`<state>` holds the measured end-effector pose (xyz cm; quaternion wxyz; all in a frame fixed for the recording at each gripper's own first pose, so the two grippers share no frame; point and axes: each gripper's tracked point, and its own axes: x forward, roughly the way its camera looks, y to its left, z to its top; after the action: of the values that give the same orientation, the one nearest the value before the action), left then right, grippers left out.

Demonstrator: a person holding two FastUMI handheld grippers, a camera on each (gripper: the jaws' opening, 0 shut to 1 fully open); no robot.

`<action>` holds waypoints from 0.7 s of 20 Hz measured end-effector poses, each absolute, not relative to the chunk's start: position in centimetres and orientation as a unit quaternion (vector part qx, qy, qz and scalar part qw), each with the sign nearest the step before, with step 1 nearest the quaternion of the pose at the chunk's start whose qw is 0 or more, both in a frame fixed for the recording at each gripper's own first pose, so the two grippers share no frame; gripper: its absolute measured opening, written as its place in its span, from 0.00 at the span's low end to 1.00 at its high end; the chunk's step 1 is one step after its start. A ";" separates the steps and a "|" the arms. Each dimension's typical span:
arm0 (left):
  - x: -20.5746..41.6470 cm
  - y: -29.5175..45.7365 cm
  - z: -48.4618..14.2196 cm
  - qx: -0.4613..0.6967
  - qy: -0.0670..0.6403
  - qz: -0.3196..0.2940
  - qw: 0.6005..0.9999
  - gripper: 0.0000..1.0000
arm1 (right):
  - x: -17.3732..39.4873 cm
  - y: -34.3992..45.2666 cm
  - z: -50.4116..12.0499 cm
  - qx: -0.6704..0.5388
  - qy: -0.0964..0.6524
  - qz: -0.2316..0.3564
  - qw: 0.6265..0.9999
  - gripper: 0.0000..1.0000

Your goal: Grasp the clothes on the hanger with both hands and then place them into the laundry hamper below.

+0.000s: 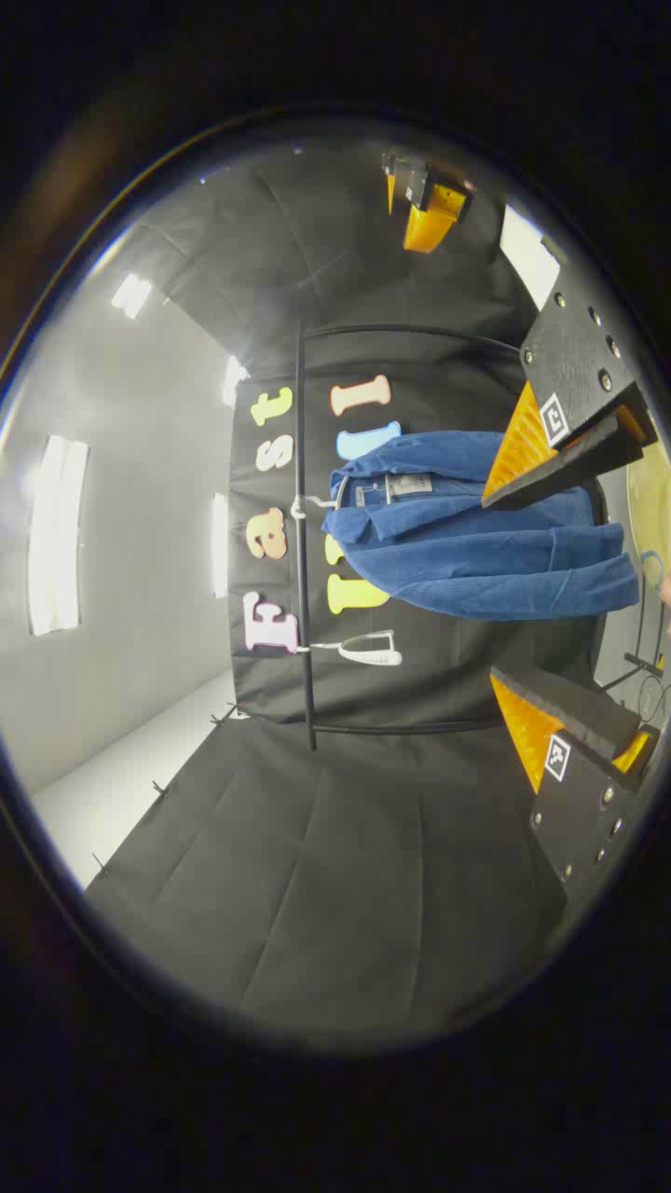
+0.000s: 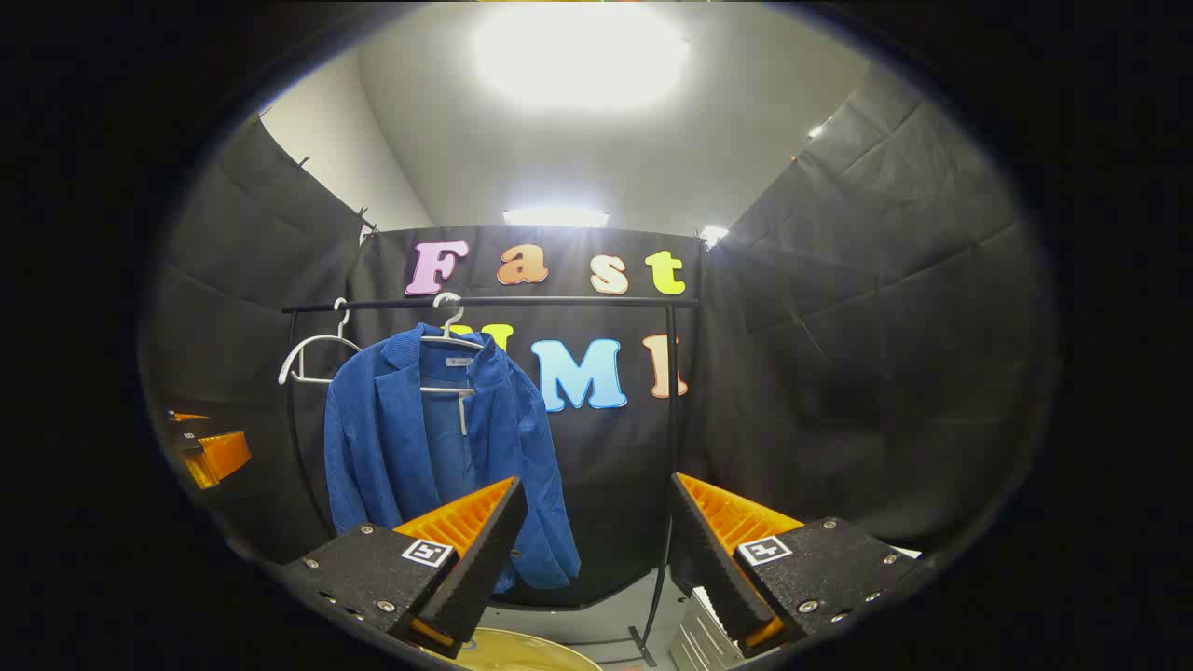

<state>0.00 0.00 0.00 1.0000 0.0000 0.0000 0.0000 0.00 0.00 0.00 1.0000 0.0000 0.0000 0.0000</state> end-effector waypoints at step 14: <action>1.1 -0.6 -0.1 0.004 -0.005 0.002 1.000 1.00 | 1.5 0.4 -0.3 0.000 0.001 0.003 1.000 0.95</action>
<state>1.11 -0.64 -0.06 1.0000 0.0040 -0.0047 0.0017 1.48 0.43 -0.28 1.0000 -0.0001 0.0006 0.0032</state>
